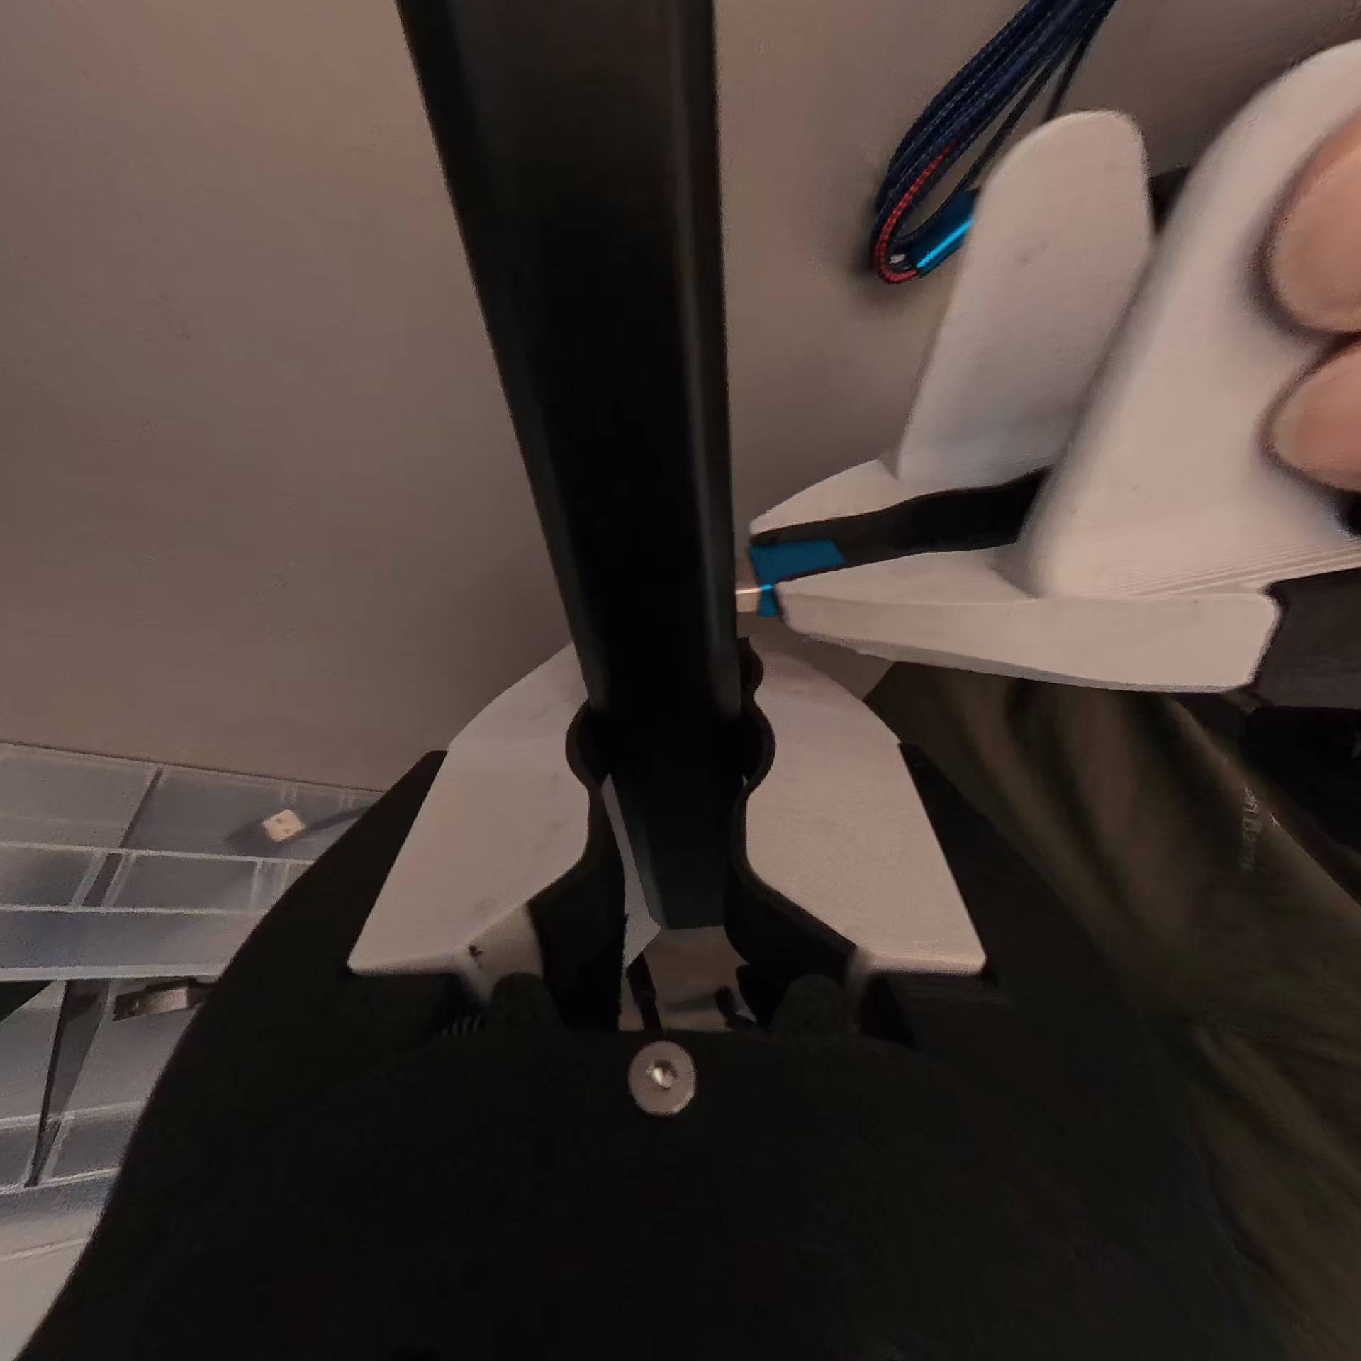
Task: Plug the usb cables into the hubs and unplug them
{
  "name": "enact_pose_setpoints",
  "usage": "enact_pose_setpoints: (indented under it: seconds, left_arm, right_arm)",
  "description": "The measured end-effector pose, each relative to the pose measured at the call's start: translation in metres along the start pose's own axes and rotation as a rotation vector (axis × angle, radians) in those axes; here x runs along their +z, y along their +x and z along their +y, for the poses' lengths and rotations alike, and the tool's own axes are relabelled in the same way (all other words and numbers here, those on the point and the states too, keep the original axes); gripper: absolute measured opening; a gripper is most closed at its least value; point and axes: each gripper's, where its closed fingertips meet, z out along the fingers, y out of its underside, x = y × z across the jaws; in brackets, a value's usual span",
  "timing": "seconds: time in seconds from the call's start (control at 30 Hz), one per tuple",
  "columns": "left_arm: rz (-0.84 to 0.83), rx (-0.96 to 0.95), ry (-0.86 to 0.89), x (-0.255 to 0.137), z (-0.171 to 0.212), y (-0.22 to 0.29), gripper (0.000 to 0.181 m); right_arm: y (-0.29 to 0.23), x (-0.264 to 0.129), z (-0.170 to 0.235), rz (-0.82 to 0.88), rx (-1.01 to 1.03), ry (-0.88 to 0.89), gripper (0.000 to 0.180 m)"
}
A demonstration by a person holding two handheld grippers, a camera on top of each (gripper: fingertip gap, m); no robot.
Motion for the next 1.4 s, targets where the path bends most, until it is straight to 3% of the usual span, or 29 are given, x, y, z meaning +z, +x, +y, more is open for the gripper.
enact_pose_setpoints:
  seconds: [0.27,0.5,0.67,0.77,0.87,0.97,1.07,1.13,1.23,1.33,1.4]
  left_arm:
    - [-0.056,0.003,-0.05,0.0,0.007,0.0,0.03]
    - [-0.104,-0.012,0.022,-0.002,-0.001,-0.008,0.029]
    - [-0.157,0.062,0.35,-0.026,-0.04,-0.014,0.029]
    - [-0.139,0.066,0.618,-0.048,-0.064,-0.012,0.029]
    - [-0.132,0.045,0.851,-0.069,-0.079,-0.017,0.029]
    - [-0.126,0.054,1.03,-0.085,-0.087,-0.018,0.029]
    - [-0.096,0.069,1.161,-0.095,-0.092,-0.018,0.029]
    - [-0.043,0.063,1.195,-0.09,-0.095,-0.02,0.029]
    - [0.121,0.008,1.245,-0.081,-0.097,-0.024,0.028]
    - [0.233,-0.032,1.291,-0.074,-0.095,-0.032,0.028]
    - [0.239,-0.033,1.306,-0.072,-0.094,-0.036,0.029]
  right_arm:
    - [-0.001,0.003,-0.004,0.025,0.016,0.033,0.015]
    - [0.0,0.007,0.0,0.068,0.012,0.006,0.015]
    - [0.031,0.004,0.027,0.258,0.168,-0.08,0.024]
    - [0.057,-0.007,0.055,0.434,0.211,-0.236,0.035]
    - [0.058,-0.009,0.091,0.481,0.4,-0.381,0.048]
    - [0.023,0.008,0.106,0.277,0.686,-0.382,0.042]
    - [-0.011,0.027,0.084,0.026,0.952,-0.245,0.042]
    - [-0.018,0.032,0.067,-0.063,0.982,-0.163,0.041]
    - [-0.051,0.028,0.068,-0.271,0.873,-0.299,0.029]
    - [-0.103,0.006,0.039,-0.693,0.868,-0.341,0.024]
    - [-0.116,-0.012,-0.008,-0.944,0.918,-0.177,0.019]
